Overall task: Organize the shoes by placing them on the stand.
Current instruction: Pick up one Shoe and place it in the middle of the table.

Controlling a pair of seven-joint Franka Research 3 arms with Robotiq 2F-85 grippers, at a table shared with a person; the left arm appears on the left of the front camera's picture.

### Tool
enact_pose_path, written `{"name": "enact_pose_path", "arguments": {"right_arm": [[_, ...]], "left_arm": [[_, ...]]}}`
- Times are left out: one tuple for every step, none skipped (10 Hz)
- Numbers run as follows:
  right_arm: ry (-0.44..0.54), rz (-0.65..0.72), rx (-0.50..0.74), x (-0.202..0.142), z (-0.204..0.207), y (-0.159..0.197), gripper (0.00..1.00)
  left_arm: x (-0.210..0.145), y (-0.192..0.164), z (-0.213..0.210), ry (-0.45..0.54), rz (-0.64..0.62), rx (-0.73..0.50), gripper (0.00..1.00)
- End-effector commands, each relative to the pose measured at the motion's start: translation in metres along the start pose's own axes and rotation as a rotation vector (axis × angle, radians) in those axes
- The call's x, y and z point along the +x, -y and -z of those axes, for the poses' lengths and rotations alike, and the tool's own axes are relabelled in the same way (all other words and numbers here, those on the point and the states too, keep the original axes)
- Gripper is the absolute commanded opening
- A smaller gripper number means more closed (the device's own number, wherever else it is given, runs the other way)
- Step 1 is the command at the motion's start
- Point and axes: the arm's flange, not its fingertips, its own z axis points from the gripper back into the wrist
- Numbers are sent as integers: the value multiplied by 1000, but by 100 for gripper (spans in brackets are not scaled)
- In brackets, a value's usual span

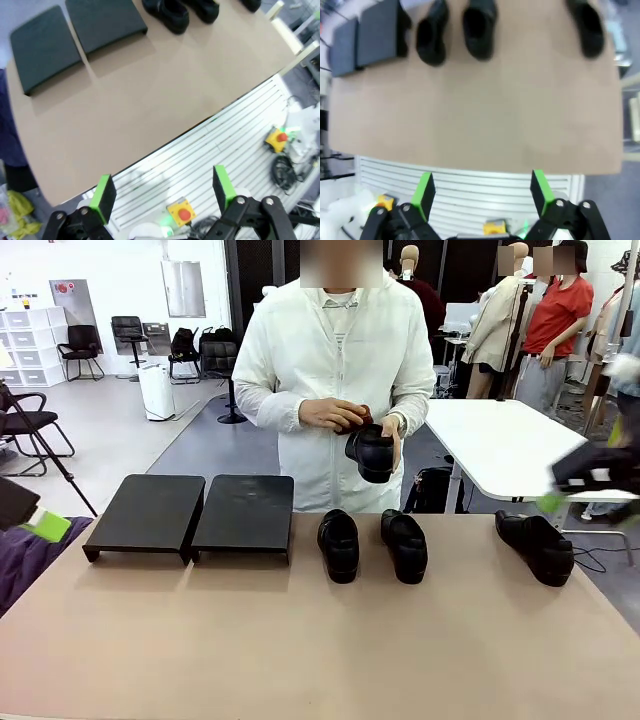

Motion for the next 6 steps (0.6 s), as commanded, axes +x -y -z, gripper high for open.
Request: {"name": "enact_pose_path", "arguments": {"right_arm": [[-43,-21,-48,57,61,-82,100],[-56,-35,-50,68,96,-111,100],[-62,-50,-40,69,113,-123,100],[-59,-34,-26,69,102,-114,100],[-48,5,-9,69,76,-88,100],[-26,41,-19,62,53,-61,100]], "left_arm": [[1,0,-1,-4,12,-20,100],[1,0,-1,-4,12,-20,100],[1,0,-1,-4,12,-20,100],[1,0,-1,-4,12,-20,100],[1,0,-1,-4,12,-20,100],[1,0,-1,-4,12,-20,100]]}}
